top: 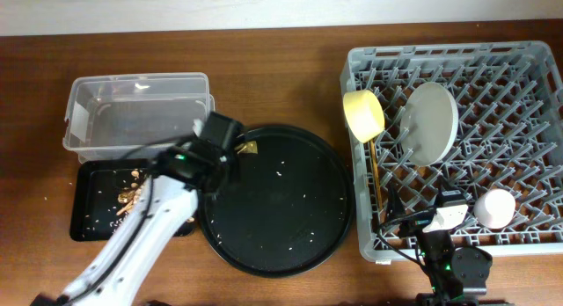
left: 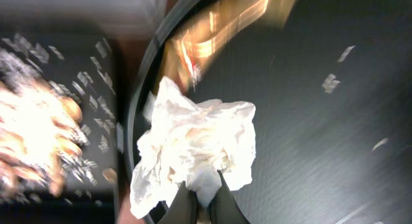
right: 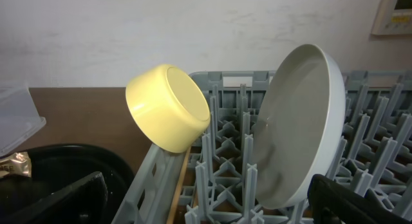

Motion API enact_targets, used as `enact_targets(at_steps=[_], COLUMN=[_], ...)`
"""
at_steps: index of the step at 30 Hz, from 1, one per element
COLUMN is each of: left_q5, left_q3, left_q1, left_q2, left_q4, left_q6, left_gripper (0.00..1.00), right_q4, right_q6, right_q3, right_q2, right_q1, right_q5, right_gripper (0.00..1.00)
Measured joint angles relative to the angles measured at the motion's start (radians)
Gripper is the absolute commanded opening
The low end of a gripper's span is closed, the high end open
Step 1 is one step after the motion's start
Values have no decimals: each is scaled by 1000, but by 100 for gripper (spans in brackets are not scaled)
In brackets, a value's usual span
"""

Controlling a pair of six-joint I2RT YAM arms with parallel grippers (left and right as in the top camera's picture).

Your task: Sort waste into correct bins and load items into the dishwasher rack

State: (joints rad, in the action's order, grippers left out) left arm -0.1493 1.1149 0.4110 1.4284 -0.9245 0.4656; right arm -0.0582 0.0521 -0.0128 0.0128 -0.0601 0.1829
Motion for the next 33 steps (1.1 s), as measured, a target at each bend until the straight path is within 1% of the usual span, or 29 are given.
enact_targets(at_steps=[1,3,6,8,9,11,12,13,14,15,17,18,20,22,23,24,25,26,28,29,31,32,33], left_q5=[-18,-59,-68,12,37,57,62,64,67,68,72,72,71,33,4,-8,15,32,22,-24,-95,-130,-147], left_q3=[31,37,37,40,42,46,46,46,47,47,90,148,236,245,245,245,245,245,230,185,164,164,160], left_q1=[-22,-109,-225,-313,-335,-352,-352,-351,-352,-352,-352,-351,-337,-264,-230,-212,-191,-140,-47,18,45,58,61], left_q2=[-23,-30,-30,5,34,103,138,167,188,213,213,206,127,85,90,95,100,108,140,216,311,387,432], left_q4=[1,68,187,304,325,391,409,435,448,462,375,280,166,100,98,98,92,89,96,103,140,193,222], left_q6=[-2,-10,-71,-134,-146,-191,-201,-209,-216,-222,-228,-228,-227,-242,-247,-258,-288,-333,-393,-423,-438,-444,-447], left_gripper=[1,1,1,1,1,1,4,35,80,94,96,96,96,96,93,93,89,82,79,77,77,75,71], right_q4=[0,0,0,0,0,0,0,0,0,0,0,0,0,0,0,0,0,0,0,0,0,0,0], right_q6=[0,0,0,0,0,0,0,0,0,0,0,0,0,0,0,1,0,0,0,0,0,0,0], right_q3=[0,0,0,0,0,0,0,0,0,0,0,0,0,0,0,0,0,0,0,0,0,0,0], right_q2=[0,0,-1,-1,-1,-1,-1,-1,-1,-1,-1,-1,-1,-1,-1,-1,-1,-1,-1,-1,-2,-1,-1], right_q1=[0,0,0,0,0,0,0,0,0,0,0,0,0,0,0,0,0,0,0,0,0,0,0], right_q5=[0,0,0,0,0,0,0,0,0,0,0,0,0,0,0,0,0,0,0,0,0,0,0], right_gripper=[98,99,99,98,98,98,98,98,98,98,98,98,98,98,99,98,98,98,98,98,98,98,98])
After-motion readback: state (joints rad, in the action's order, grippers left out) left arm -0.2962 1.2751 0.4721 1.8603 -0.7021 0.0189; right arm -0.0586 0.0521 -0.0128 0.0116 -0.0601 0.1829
